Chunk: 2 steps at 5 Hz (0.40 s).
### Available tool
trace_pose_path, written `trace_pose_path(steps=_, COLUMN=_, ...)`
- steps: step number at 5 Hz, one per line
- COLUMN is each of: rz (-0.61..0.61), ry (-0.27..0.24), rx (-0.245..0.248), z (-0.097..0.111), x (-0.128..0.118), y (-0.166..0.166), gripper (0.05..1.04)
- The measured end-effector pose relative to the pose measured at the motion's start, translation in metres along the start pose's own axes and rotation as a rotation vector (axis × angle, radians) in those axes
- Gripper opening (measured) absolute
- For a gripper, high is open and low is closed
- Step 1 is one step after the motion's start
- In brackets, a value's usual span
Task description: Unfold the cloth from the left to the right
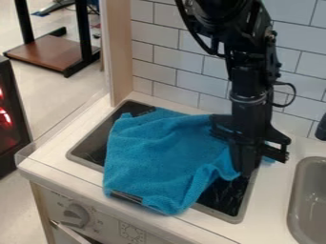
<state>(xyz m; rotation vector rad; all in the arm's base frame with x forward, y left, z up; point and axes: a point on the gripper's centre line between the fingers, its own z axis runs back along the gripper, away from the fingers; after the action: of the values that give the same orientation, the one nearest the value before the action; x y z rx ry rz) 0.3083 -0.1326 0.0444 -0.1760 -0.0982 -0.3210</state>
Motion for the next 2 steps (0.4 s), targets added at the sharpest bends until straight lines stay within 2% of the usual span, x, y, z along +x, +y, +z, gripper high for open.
trace_pose_path(steps=1, rz=-0.049, ry=0.015, rx=-0.016, z=-0.004, x=-0.005, y=-0.014, gripper=0.048)
trace_pose_path(steps=2, rz=-0.081, ry=0.076, rx=-0.014, z=-0.023, x=-0.013, y=-0.020, gripper=0.048)
